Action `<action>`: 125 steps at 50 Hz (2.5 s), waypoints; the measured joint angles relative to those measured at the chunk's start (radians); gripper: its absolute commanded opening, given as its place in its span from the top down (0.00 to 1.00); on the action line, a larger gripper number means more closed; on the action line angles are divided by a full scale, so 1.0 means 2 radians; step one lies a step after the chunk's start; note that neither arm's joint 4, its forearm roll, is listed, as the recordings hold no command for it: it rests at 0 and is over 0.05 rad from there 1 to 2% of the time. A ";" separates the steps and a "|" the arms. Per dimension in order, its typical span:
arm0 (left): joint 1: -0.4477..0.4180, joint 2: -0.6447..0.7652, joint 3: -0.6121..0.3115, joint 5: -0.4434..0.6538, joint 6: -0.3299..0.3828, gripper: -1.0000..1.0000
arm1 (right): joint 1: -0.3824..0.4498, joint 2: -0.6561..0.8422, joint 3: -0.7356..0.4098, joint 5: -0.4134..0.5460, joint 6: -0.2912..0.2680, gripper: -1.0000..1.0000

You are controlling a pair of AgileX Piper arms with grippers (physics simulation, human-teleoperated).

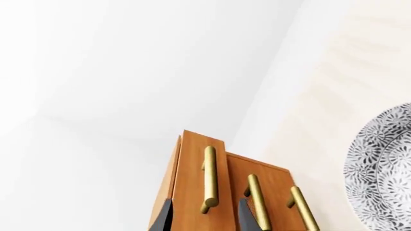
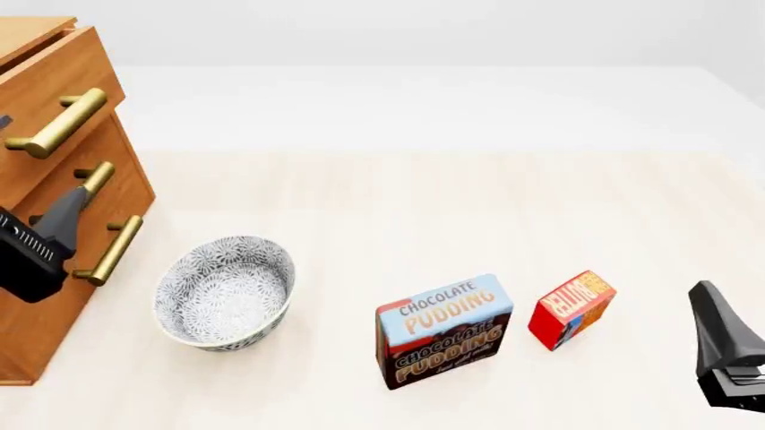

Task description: Put the butter at the back in the top drawer of the cabinet and close it.

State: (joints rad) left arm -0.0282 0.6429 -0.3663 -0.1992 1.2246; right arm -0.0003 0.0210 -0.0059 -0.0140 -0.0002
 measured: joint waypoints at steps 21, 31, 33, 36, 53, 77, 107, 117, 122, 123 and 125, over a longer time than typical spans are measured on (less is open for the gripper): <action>0.019 0.028 0.002 -0.022 0.012 0.00 | 0.000 0.000 0.000 0.000 0.000 0.00; 0.028 0.045 0.005 -0.036 0.015 0.00 | 0.000 0.000 0.000 0.000 0.000 0.00; 0.030 0.049 0.005 -0.040 0.016 0.00 | 0.000 0.000 0.000 0.000 0.000 0.00; 0.033 0.054 0.005 -0.044 0.016 0.00 | 0.000 0.000 0.000 0.000 0.000 0.00; 0.052 0.083 0.005 -0.066 0.015 0.00 | 0.000 -0.004 0.000 0.005 0.000 0.00; 0.079 0.171 -0.014 -0.123 0.019 0.00 | 0.000 0.008 0.002 -0.010 0.000 0.00; 0.093 0.200 -0.022 -0.139 0.021 0.00 | 0.000 -0.003 0.003 0.000 0.000 0.00; 0.093 0.211 -0.028 -0.142 0.021 0.00 | 0.000 -0.003 0.003 0.000 0.000 0.00; 0.092 0.218 -0.031 -0.146 0.021 0.00 | 0.000 -0.003 0.003 0.000 0.000 0.00; 0.092 0.220 -0.031 -0.147 0.021 0.00 | 0.000 -0.003 0.003 0.000 0.000 0.00; 0.092 0.222 -0.032 -0.149 0.021 0.00 | 0.000 -0.003 0.003 0.000 0.000 0.00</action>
State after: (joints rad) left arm 0.1553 1.0875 -0.4299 -0.4968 1.2673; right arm -0.0006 0.0148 -0.0007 -0.0132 -0.0001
